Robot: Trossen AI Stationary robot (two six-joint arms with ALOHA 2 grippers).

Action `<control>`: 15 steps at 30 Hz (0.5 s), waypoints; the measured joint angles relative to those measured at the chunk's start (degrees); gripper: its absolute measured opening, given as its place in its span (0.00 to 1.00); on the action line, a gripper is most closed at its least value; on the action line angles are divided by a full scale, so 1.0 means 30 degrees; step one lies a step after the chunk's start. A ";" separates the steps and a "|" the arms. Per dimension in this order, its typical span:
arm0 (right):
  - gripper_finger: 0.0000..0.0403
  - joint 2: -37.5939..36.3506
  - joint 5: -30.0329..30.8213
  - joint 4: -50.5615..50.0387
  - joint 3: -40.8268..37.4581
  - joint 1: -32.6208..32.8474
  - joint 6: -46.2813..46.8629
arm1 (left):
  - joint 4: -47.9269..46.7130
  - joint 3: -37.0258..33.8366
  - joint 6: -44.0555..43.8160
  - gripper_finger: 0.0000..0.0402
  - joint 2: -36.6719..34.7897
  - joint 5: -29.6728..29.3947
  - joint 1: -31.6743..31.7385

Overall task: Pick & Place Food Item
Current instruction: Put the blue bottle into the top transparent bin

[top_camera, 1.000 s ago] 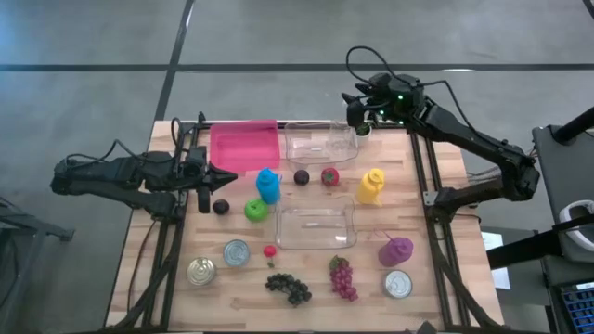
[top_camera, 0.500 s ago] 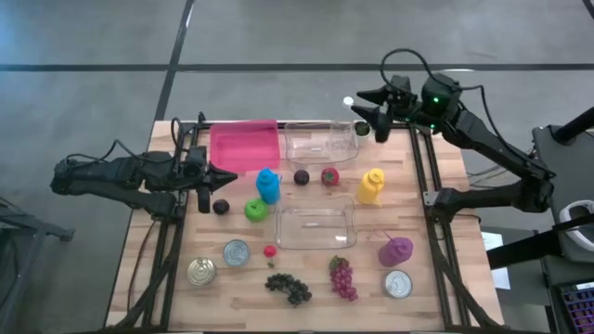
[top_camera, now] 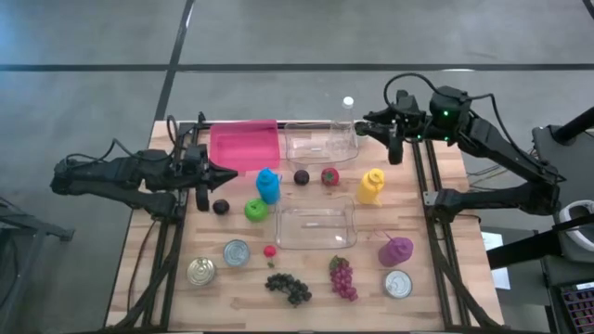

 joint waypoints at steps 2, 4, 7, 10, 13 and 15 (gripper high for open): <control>0.40 -0.0178 -0.0004 -0.0394 0.0000 0.0154 0.0001 | 0.0057 0.0393 0.0382 0.01 0.0201 0.0003 -0.0014; 0.38 -0.0303 0.0003 -0.0721 0.0000 0.0333 0.0003 | 0.0131 0.0879 0.0790 0.01 0.0564 -0.0004 -0.0014; 0.36 -0.0403 -0.0004 -0.1077 -0.0007 0.0521 0.0005 | -0.0051 0.1730 0.1422 0.01 0.1512 0.0003 -0.0035; 0.35 -0.0518 0.0004 -0.1098 -0.0007 0.0720 -0.0005 | -0.1069 0.2808 0.1486 0.01 0.2632 0.0005 -0.0050; 0.34 -0.0638 0.0004 -0.1510 -0.0007 0.0895 -0.0311 | -0.2406 0.4029 0.1479 0.01 0.3715 0.0003 -0.0050; 0.33 -0.0689 -0.0004 -0.1891 -0.0007 0.1031 -0.0315 | -0.3150 0.4782 0.1474 0.01 0.4401 0.0003 -0.0085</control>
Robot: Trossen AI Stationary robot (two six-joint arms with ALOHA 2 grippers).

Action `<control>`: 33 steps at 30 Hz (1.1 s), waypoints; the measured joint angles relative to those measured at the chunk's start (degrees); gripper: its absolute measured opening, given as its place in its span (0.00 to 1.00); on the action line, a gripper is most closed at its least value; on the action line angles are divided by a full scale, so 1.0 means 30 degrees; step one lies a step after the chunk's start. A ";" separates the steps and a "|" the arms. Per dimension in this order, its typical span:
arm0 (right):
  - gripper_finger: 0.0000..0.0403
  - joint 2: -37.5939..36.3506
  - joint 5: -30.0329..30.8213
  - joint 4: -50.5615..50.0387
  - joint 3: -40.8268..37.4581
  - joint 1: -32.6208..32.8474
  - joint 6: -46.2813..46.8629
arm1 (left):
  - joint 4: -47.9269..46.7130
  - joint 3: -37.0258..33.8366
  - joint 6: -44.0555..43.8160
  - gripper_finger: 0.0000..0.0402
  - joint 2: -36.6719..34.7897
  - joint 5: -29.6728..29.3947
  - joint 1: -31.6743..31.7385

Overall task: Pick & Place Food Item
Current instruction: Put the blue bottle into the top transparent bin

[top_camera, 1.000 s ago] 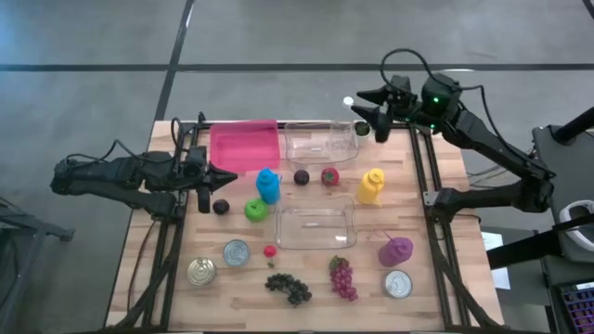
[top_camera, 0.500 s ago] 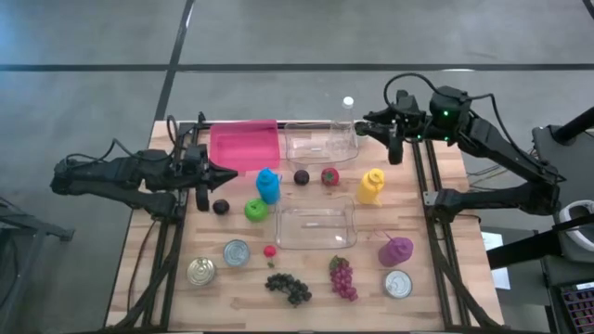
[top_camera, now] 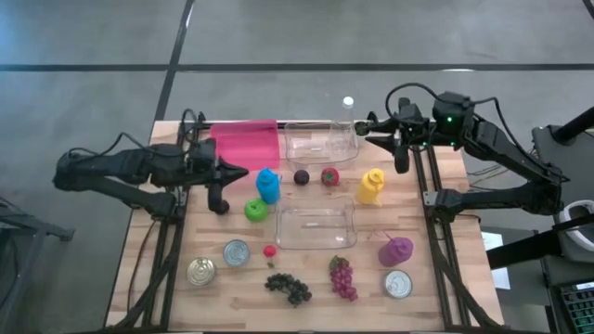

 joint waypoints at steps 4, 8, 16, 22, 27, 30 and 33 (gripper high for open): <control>0.32 -0.0070 -0.0004 -0.0761 0.0000 0.0208 -0.0077 | -0.1448 0.1556 -0.0108 0.01 0.1291 0.0000 -0.0160; 0.32 -0.0063 -0.0007 -0.1108 0.0000 0.0285 -0.0127 | -0.3088 0.3271 -0.0544 0.01 0.2551 0.0000 -0.0383; 0.31 -0.0063 -0.0013 -0.1167 0.0000 0.0277 -0.0321 | -0.5760 0.5399 -0.1201 0.01 0.4733 0.0006 -0.0592; 0.30 -0.0063 -0.0015 -0.1166 0.0000 0.0277 -0.0507 | -0.7166 0.5696 -0.1590 0.01 0.5772 0.0007 -0.0592; 0.31 -0.0063 -0.0022 -0.1160 0.0000 0.0277 -0.0517 | -0.7544 0.5681 -0.1576 0.01 0.6212 0.0007 -0.0592; 0.30 -0.0063 -0.0022 -0.1160 0.0000 0.0277 -0.0517 | -0.7506 0.5629 -0.1581 0.02 0.6364 0.0007 -0.0592; 0.29 -0.0063 -0.0022 -0.1145 0.0000 0.0277 -0.0517 | -0.7541 0.5530 -0.1766 0.06 0.6435 0.0005 -0.0570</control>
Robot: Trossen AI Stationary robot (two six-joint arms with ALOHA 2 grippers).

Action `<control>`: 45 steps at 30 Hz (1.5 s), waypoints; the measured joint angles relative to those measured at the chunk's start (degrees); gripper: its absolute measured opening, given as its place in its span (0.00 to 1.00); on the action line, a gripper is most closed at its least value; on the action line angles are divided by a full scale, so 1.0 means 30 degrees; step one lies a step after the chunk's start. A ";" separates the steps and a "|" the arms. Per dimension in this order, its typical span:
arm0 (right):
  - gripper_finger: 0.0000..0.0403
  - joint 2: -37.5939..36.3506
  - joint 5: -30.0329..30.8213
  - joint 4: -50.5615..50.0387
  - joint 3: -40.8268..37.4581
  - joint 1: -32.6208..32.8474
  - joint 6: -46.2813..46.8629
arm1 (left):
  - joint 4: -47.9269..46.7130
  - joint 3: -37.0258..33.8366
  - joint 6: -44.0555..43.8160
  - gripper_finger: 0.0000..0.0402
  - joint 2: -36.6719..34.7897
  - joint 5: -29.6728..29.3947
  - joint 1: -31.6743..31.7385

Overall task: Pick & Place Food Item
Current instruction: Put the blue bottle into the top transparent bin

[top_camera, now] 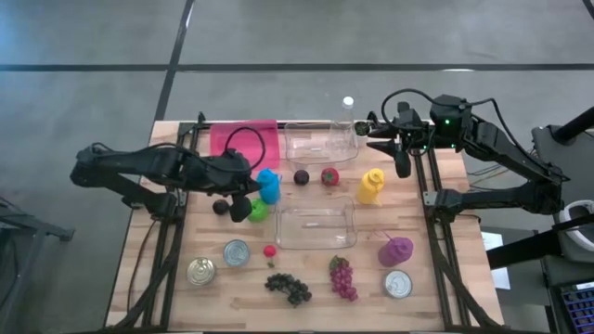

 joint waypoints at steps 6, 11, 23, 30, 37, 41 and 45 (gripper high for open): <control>0.30 0.0000 0.0000 0.0029 0.0000 0.0000 0.0000 | -0.0012 0.0012 -0.0240 0.19 0.0027 0.0002 0.0015; 0.31 0.0000 0.0000 0.0044 0.0000 0.0000 0.0015 | -0.0084 0.0005 -0.0240 0.34 0.0034 0.0002 0.0015; 0.27 0.0029 0.0004 0.0022 -0.0003 0.0000 0.0007 | -0.0780 0.0005 0.0694 0.63 0.0034 0.0002 0.0029; 0.29 0.0072 0.0007 0.0015 -0.0007 0.0000 0.0066 | -0.1032 -0.0031 0.0707 0.68 0.0027 0.0002 0.0029; 0.31 0.0073 0.0015 0.0000 -0.0007 0.0000 0.0073 | -0.1024 -0.0031 0.0700 0.68 0.0019 0.0002 0.0029; 0.32 0.0073 0.0011 0.0002 -0.0007 0.0000 0.0066 | -0.1032 -0.0031 0.0707 0.65 0.0019 0.0002 0.0029; 0.33 0.0073 0.0015 0.0007 -0.0007 0.0000 0.0069 | -0.1089 -0.0046 0.0707 0.63 0.0019 0.0002 0.0029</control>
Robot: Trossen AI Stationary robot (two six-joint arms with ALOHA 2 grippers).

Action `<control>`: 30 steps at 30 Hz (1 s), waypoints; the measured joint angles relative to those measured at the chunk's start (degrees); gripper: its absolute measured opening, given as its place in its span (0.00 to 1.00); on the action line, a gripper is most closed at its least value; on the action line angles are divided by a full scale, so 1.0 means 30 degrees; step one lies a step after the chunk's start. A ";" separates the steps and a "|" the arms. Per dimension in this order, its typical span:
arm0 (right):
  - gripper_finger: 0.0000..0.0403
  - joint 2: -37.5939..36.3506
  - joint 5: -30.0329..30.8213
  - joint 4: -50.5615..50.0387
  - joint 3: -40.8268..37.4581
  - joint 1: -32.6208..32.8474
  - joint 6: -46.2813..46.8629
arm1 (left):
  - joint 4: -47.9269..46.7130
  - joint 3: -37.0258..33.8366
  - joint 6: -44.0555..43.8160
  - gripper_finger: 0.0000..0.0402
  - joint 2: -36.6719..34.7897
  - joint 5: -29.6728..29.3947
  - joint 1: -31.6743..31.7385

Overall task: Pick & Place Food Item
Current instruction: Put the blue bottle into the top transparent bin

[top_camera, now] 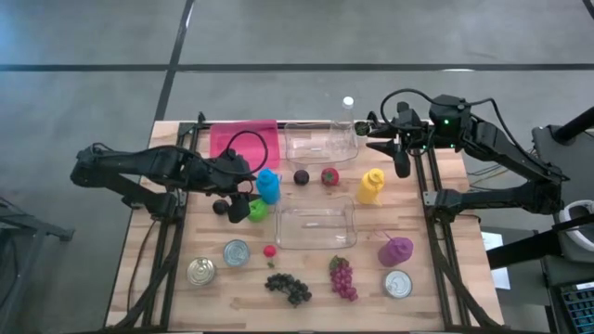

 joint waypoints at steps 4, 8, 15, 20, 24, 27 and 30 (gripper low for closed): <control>0.33 0.0000 0.0000 0.0000 0.0000 0.0000 -0.0004 | 0.0000 0.0000 -0.0100 0.62 0.0000 0.0000 0.0000; 0.31 0.0000 0.0000 0.0000 0.0000 0.0000 -0.0004 | -0.0001 0.0000 -0.0348 0.60 0.0000 0.0001 0.0030; 0.28 0.0000 0.0004 0.0000 0.0000 0.0000 -0.0004 | -0.0015 0.0000 -0.0518 0.58 0.0000 0.0000 0.0230; 0.27 -0.0007 0.0007 0.0000 0.0000 0.0000 -0.0004 | -0.0022 0.0000 -0.0762 0.59 0.0000 -0.0630 0.0652; 0.26 -0.0007 0.0007 0.0000 0.0000 0.0000 -0.0004 | -0.0025 -0.0011 -0.2151 0.60 0.0022 -0.1384 0.1307; 0.27 -0.0007 0.0007 0.0000 0.0000 0.0000 -0.0004 | 0.0009 -0.0343 -0.2535 0.61 0.0015 -0.1523 0.1746; 0.28 -0.0007 0.0007 0.0000 0.0000 -0.0002 -0.0004 | 0.0165 -0.0862 -0.2462 0.62 0.0032 -0.1511 0.1829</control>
